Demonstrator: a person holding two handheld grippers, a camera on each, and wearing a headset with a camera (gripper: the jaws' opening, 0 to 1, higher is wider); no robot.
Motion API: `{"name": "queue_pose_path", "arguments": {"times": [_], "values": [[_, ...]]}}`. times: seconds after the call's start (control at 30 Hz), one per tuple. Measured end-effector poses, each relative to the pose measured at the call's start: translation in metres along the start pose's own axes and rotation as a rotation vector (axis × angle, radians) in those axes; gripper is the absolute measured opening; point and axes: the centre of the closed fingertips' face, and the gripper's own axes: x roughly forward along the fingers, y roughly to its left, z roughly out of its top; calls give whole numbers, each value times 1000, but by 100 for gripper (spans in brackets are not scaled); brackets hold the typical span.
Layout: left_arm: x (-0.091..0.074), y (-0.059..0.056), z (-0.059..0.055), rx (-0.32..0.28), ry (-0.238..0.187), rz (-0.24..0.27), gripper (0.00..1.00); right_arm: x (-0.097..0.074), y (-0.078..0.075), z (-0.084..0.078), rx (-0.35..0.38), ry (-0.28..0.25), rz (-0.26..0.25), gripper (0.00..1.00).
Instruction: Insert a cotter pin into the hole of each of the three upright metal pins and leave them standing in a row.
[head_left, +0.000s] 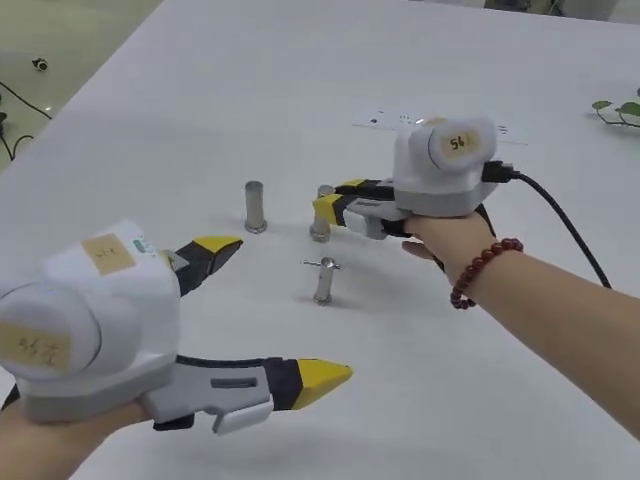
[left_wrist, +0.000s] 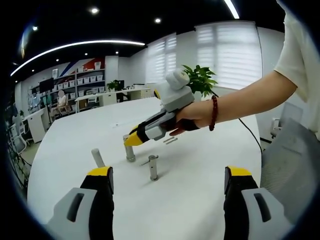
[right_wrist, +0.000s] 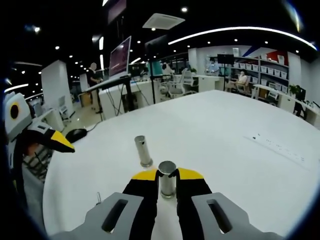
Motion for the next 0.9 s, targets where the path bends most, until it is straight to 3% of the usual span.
{"name": "queue_pose_path", "arguments": {"times": [0.2,0.63,0.9], "values": [[0,0,3,-14,-4,2,91,-15,-2,-6,-8,8,-11,13],[-3,-7,8,1,-4,4,90,-62,8,-19,-25,29,-32,13],[-6,-9,11,9,-7,8,89,-82,28,-29,-18,35,-28,13]]}}
